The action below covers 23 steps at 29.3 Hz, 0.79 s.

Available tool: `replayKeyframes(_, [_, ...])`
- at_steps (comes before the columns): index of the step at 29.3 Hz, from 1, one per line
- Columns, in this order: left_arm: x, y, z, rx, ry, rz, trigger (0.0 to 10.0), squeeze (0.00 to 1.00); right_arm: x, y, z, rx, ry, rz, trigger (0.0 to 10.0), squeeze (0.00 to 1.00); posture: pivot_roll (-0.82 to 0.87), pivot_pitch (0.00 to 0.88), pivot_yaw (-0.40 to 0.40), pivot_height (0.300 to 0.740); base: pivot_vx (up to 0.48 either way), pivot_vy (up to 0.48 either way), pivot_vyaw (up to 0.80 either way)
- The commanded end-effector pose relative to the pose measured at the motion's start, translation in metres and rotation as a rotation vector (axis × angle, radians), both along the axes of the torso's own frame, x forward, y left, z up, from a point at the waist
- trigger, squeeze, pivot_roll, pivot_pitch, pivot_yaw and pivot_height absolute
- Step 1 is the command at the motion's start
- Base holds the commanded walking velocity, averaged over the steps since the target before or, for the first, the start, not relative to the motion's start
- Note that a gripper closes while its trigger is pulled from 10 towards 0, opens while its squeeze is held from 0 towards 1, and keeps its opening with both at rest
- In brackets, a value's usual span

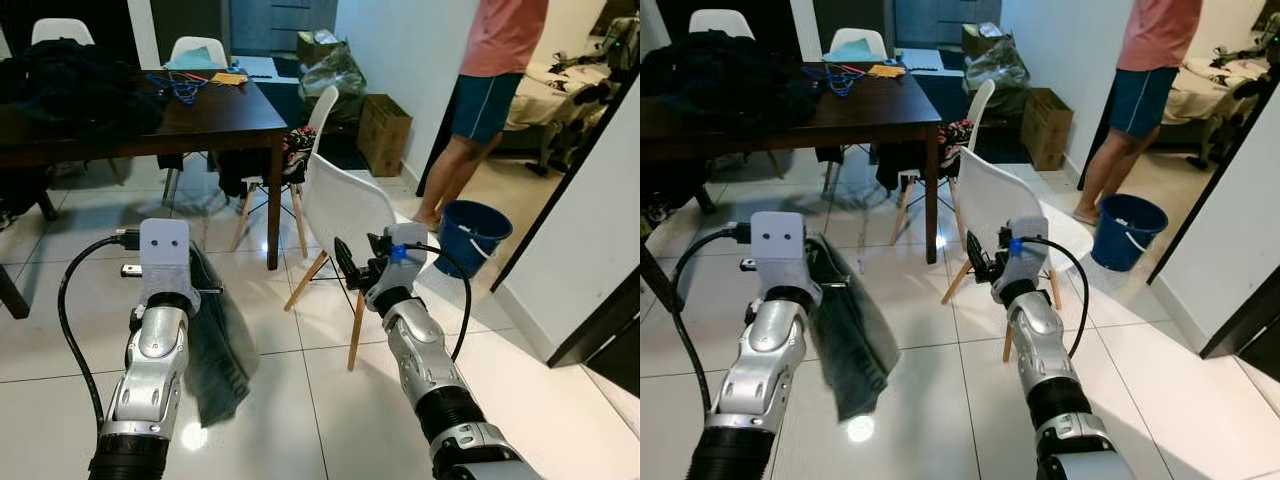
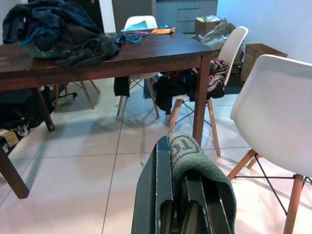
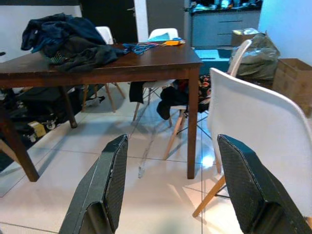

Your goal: Hang hanger

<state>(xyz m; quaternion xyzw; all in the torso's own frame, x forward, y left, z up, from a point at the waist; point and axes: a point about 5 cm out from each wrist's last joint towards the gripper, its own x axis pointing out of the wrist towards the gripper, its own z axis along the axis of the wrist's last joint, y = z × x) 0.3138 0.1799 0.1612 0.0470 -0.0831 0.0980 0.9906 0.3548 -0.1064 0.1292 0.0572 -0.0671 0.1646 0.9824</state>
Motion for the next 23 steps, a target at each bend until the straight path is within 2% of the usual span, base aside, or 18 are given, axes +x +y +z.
replayKeyframes(1, [0.0002,-0.0046,0.0044,-0.023,-0.003,-0.007,10.0,0.0,-0.0009,0.0006,-0.0016,-0.013,0.013,0.017,10.0,0.0,0.05,0.0,-0.114,0.74,0.382,0.0,0.0])
replayKeyframes(10, [-0.0008,-0.0054,0.0077,-0.015,-0.007,-0.017,10.0,0.0,-0.0021,0.0045,-0.0013,-0.053,0.005,0.042,10.0,0.0,0.05,0.0,-0.112,0.74,0.396,0.0,0.0])
replayKeyframes(14, [-0.0008,-0.0049,0.0098,-0.004,-0.011,-0.021,10.0,0.0,-0.0028,0.007,-0.0004,-0.072,-0.005,0.054,10.0,0.0,0.05,0.0,-0.109,0.74,0.399,0.0,0.8])
replayKeyframes(16, [-0.0005,-0.0052,0.0109,-0.003,-0.013,-0.021,10.0,0.0,-0.003,0.0072,-0.0003,-0.07,-0.006,0.055,10.0,0.0,0.05,0.0,-0.109,0.74,0.399,0.0,0.77])
replayKeyframes(23, [-0.0008,-0.0084,0.0144,0.0,-0.02,-0.025,10.0,0.0,-0.0024,0.0037,0.0009,-0.024,-0.001,0.049,10.0,0.0,0.05,0.0,-0.105,0.74,0.399,0.0,0.0])
